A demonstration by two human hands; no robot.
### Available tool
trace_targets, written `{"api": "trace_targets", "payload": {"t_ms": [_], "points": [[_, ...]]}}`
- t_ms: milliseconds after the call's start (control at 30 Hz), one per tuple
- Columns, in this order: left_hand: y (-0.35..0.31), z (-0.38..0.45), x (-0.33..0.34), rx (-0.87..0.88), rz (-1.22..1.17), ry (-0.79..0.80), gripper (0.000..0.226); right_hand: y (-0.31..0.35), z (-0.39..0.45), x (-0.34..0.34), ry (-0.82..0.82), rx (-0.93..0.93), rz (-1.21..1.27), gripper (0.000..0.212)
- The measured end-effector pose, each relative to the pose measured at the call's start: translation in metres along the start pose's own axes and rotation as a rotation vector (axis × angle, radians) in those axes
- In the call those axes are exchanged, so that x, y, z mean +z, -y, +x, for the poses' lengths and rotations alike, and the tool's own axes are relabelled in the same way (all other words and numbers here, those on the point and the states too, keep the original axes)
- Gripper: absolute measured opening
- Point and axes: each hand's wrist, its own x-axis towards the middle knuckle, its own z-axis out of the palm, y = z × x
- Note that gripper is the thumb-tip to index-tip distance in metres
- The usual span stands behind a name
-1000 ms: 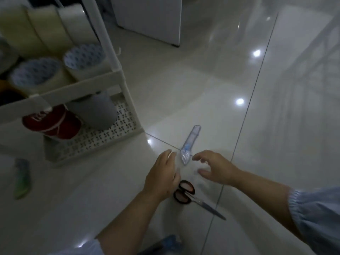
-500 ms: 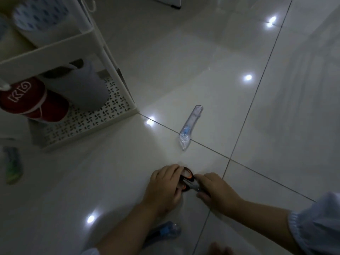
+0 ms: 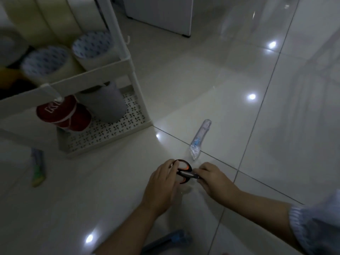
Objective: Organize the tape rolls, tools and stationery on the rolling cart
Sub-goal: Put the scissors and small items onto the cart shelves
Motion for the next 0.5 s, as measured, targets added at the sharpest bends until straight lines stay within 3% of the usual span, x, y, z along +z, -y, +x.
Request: {"api": "trace_targets", "payload": {"t_ms": [300, 367, 500], "points": [[0.037, 0.024, -0.136, 0.037, 0.114, -0.31, 0.053, 0.106, 0.063, -0.102, -0.294, -0.194, -0.163, 0.024], [0.043, 0.029, -0.179, 0.049, 0.164, -0.367, 0.057, 0.138, 0.073, -0.13, -0.316, -0.268, -0.128, 0.021], [0.052, 0.029, -0.266, 0.092, 0.226, -0.524, 0.057, 0.204, 0.089, -0.185, -0.518, -0.39, -0.066, 0.027]]}}
